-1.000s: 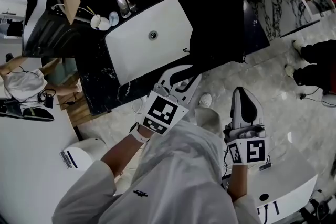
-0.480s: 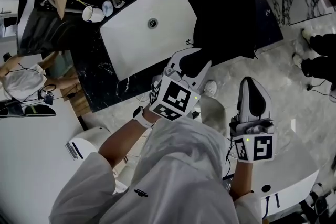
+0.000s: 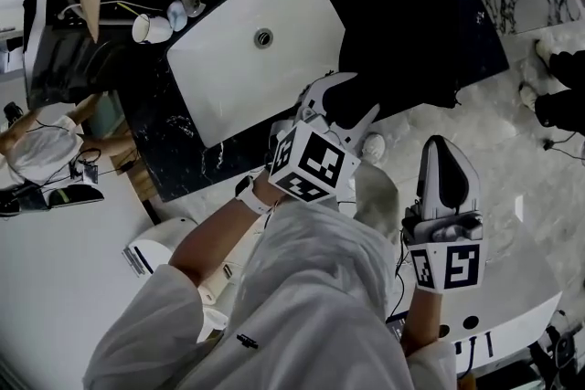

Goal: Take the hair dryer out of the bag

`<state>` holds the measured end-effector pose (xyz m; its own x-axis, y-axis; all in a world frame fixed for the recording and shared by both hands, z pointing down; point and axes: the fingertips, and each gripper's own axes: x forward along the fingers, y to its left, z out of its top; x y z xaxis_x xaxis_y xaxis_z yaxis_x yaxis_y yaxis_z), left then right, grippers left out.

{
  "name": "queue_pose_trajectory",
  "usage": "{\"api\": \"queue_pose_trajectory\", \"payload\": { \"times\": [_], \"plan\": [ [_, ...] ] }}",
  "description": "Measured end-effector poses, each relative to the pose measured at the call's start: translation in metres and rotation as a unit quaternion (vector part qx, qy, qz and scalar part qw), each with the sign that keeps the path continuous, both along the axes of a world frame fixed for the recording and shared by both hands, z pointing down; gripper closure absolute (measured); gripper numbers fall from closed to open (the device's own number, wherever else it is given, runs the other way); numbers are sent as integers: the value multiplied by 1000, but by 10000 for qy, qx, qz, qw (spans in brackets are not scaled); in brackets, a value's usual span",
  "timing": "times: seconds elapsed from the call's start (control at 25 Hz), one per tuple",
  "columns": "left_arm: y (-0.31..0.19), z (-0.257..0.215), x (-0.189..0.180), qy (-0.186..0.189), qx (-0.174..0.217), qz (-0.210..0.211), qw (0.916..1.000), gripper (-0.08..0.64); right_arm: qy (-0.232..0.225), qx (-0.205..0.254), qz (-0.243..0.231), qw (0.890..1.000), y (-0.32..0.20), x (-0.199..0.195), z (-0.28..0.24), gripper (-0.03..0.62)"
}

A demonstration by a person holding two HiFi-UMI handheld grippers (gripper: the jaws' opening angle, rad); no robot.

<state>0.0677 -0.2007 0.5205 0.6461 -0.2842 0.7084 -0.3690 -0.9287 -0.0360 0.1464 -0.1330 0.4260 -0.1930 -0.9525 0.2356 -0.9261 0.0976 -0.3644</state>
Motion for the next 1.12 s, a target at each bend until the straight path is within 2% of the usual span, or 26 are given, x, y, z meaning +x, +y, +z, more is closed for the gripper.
{"api": "queue_pose_trajectory", "payload": {
  "times": [0.24, 0.44, 0.76, 1.04, 1.08, 1.12],
  "plan": [
    [-12, 14, 2, -196, 196, -7, 9996, 398, -29, -44, 61, 10000, -3, 1, 9, 581],
    [-25, 12, 0, -233, 390, -125, 9989, 506, -84, -40, 84, 9999, -4, -2, 10, 581],
    [-30, -1, 0, 110, 87, -377, 9992, 532, -103, -63, 57, 9999, -1, -4, 9, 581],
    [-44, -20, 11, 406, 121, -413, 9982, 534, 13, -191, -234, 9995, -5, -17, 2, 580],
    [-45, -22, 13, 427, 129, -407, 9982, 534, -33, -259, -343, 9991, -7, -21, 4, 575],
    [-46, -24, 15, 448, 136, -402, 9981, 534, -68, -328, -446, 9984, -8, -25, 6, 505]
  ]
}}
